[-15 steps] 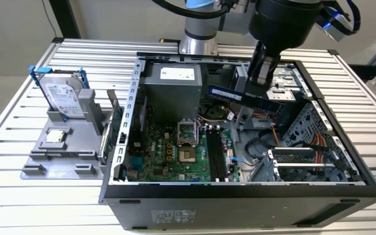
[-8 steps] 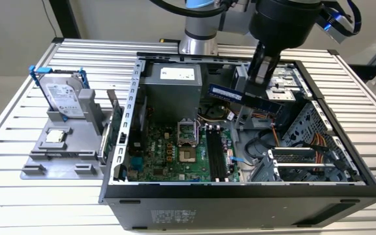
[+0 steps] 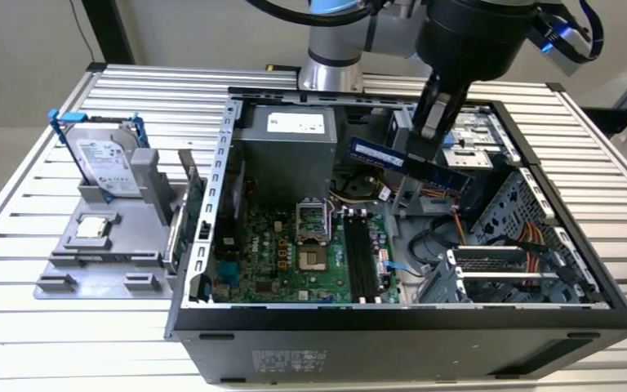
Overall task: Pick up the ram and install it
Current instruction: 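Insert the ram into the slot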
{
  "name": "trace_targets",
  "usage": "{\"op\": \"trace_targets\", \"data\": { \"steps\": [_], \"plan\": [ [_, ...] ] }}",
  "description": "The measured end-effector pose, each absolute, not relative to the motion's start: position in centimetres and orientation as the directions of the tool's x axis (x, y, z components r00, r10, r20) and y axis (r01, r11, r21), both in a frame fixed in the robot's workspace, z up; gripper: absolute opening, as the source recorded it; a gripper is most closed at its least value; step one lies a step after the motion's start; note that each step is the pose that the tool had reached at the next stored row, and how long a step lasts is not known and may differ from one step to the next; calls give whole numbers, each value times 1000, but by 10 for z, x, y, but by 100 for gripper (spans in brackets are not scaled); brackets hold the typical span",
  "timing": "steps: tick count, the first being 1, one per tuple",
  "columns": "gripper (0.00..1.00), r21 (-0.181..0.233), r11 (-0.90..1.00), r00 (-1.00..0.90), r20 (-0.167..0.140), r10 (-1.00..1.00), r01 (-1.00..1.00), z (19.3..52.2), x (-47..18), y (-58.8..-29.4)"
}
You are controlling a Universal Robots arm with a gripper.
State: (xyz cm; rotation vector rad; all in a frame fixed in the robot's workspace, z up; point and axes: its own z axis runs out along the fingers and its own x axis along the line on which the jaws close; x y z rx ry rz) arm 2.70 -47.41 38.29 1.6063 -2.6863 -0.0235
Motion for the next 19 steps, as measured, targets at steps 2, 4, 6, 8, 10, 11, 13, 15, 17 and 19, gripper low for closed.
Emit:
{"op": "trace_targets", "data": {
  "steps": [2,4,6,8,10,11,13,15,17,19],
  "plan": [
    [0,19,486,-486,2,-874,-874,383,27,-474],
    [0,19,499,-499,2,-867,-866,383,27,-474],
    [0,19,512,-512,2,-859,-859,383,27,-474],
    [0,19,524,-524,2,-852,-852,383,27,-474],
    [0,19,536,-536,2,-844,-844,383,27,-474],
    [0,19,542,-542,2,-840,-840,383,27,-474],
    [0,19,554,-554,2,-832,-832,383,27,-474],
    [0,19,566,-566,2,-824,-824,383,28,-474],
    [0,19,578,-578,2,-816,-816,383,28,-474],
    [0,19,590,-590,2,-807,-807,383,28,-474]
  ]
}}
